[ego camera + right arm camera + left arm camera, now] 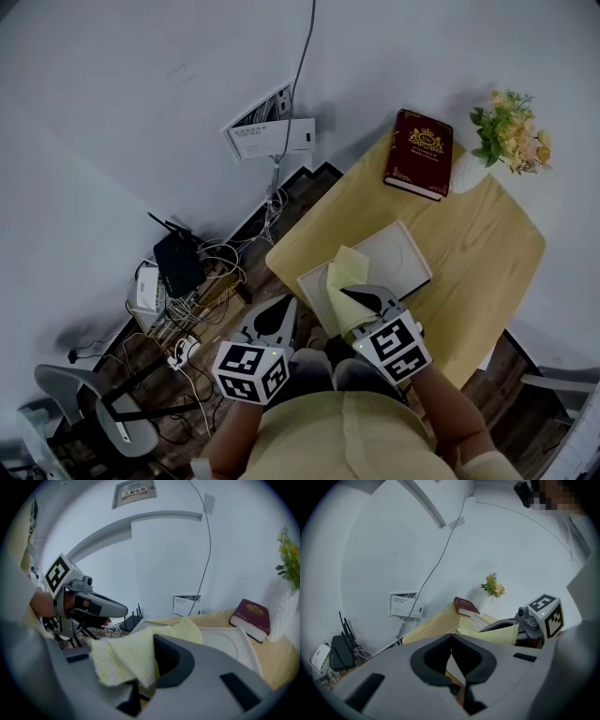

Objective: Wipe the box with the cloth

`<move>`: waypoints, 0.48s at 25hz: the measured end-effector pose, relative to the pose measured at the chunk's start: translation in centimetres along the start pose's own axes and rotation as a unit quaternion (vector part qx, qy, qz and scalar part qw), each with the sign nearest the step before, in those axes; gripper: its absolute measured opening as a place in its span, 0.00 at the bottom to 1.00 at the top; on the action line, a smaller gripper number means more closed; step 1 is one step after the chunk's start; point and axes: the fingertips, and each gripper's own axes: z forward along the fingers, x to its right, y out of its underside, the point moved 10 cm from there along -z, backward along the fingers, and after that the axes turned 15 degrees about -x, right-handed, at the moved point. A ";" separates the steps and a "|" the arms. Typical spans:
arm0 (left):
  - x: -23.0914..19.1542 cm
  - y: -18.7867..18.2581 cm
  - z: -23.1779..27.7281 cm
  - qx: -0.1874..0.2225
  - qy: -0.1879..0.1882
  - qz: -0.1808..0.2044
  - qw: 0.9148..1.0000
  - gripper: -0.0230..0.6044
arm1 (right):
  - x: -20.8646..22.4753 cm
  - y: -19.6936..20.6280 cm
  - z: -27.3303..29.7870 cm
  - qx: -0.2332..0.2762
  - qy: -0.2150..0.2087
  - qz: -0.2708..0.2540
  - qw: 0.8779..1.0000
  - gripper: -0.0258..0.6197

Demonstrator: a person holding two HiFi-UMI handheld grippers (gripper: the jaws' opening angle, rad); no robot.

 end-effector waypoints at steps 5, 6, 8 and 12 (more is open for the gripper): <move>0.6 -0.8 0.9 -0.001 0.012 0.010 1.000 0.07 | 1.5 0.9 -0.9 -0.006 0.024 0.019 1.000 0.09; 0.7 -0.9 1.1 -0.003 0.014 0.012 1.000 0.07 | 1.9 1.1 -1.1 -0.006 0.030 0.023 0.999 0.09; 0.9 -1.2 1.4 -0.007 0.018 0.018 1.000 0.07 | 2.5 1.5 -1.6 -0.006 0.040 0.033 0.999 0.09; 1.3 -1.7 2.2 -0.013 0.025 0.029 0.999 0.07 | 3.8 2.4 -2.5 -0.006 0.063 0.056 0.996 0.09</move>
